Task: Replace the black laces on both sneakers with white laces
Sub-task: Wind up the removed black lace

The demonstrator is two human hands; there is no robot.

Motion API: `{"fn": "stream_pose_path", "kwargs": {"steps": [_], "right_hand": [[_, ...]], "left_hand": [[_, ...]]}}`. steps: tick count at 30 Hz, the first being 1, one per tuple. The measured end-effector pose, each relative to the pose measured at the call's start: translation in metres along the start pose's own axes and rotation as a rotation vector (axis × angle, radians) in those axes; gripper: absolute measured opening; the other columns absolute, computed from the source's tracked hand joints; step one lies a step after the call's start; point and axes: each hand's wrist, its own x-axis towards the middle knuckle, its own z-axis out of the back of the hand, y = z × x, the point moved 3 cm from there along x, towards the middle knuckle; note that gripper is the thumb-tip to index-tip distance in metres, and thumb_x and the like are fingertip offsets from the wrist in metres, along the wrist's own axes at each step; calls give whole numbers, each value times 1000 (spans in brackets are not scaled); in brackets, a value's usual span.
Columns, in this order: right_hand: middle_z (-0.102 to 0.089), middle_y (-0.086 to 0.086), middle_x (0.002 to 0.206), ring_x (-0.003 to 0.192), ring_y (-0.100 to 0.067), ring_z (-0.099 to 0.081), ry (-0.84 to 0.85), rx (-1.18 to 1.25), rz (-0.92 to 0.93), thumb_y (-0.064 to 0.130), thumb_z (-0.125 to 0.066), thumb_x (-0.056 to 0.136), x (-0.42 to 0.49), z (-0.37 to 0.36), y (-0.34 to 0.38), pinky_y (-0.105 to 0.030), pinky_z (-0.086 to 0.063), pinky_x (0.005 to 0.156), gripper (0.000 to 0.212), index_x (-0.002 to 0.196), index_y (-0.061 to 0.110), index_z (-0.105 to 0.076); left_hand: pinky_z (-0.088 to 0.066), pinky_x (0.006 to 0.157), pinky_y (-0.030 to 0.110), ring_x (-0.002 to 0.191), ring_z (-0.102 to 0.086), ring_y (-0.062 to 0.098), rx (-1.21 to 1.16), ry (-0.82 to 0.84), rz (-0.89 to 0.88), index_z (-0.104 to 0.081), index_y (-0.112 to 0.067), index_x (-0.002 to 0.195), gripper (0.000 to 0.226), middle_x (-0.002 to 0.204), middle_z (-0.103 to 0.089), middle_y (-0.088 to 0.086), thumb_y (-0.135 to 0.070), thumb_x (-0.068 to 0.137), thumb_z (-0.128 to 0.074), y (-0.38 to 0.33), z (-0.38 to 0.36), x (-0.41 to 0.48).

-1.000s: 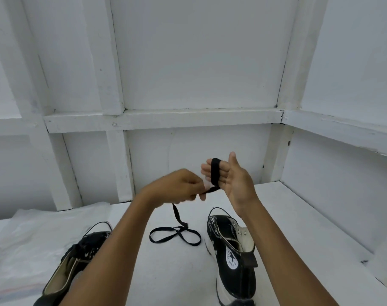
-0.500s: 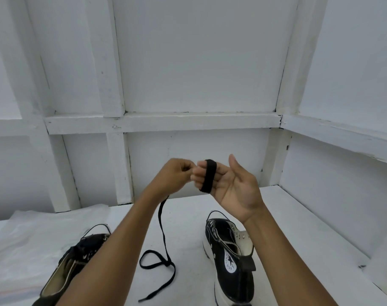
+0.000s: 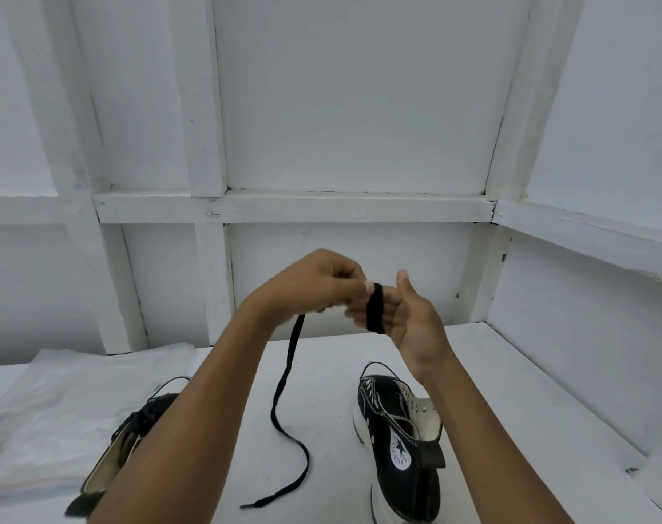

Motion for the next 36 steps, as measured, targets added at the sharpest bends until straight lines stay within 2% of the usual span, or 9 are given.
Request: {"fn": "stream_pose_path", "kwargs": {"steps": [8,10,14,18,21,24,28,33,36], "right_hand": [[-70,-15,73,65,-26,-67,136,317,-57,53,-29,99,-5,-4,18,-33,-56,64,72,76,4,-76],[-73,-19,85,77,-29,-72,134,469,-47,53,-29,99,-5,-1,21,-34,-59,69,73,82,1,-78],[-64,-25,125,117,-34,-63,78,611,23,53,-30,99,-1,5,21,-42,-49,102,71,123,-7,-61],[-63,-18,130,119,-25,-63,-28,344,77,53,-34,94,2,14,12,-39,-45,108,68,131,-1,-53],[-72,-10,114,109,-20,-68,-90,0,82,56,-34,90,-1,15,6,-36,-49,102,61,115,10,-65],[-77,-10,94,94,-25,-73,-66,-166,64,52,-31,97,-8,10,7,-36,-55,89,57,100,12,-72],[-74,-21,86,83,-34,-72,47,-105,56,52,-34,95,-16,2,14,-36,-57,75,65,91,1,-74],[-71,-17,74,67,-29,-69,173,156,3,53,-36,91,-20,-4,26,-33,-55,64,64,77,5,-76],[-74,-19,92,85,-30,-72,216,453,2,51,-33,94,-20,-6,29,-37,-60,77,66,89,2,-78]], "left_hand": [[-31,47,21,44,-34,5,-136,-339,-6,-68,-7,79,24,50,-45,-12,-27,93,-68,39,-3,20],[-31,48,22,43,-35,4,-133,-320,24,-67,-14,74,24,52,-47,-10,-25,95,-65,53,-16,20],[-33,49,21,45,-38,2,-21,-141,103,-73,-15,81,30,59,-53,-6,-31,100,-56,63,-44,14],[-34,49,20,49,-39,6,66,98,109,-75,-14,89,29,56,-53,-11,-32,101,-55,47,-47,4],[-33,49,20,49,-39,7,55,151,59,-75,-12,89,22,55,-51,-10,-27,97,-61,21,-32,-2],[-32,49,20,49,-37,8,-18,94,-19,-72,-4,86,21,54,-49,-8,-21,95,-64,-1,-13,-5],[-29,48,20,48,-31,9,-157,-113,-104,-71,-4,79,25,51,-40,-7,-26,91,-70,-10,8,-3],[-27,46,22,46,-31,9,-275,-388,-106,-70,-3,79,28,50,-45,-11,-29,88,-73,15,0,7],[-29,48,22,45,-33,5,-209,-367,-60,-71,-10,75,23,51,-48,-11,-23,93,-67,33,-18,8]]}}
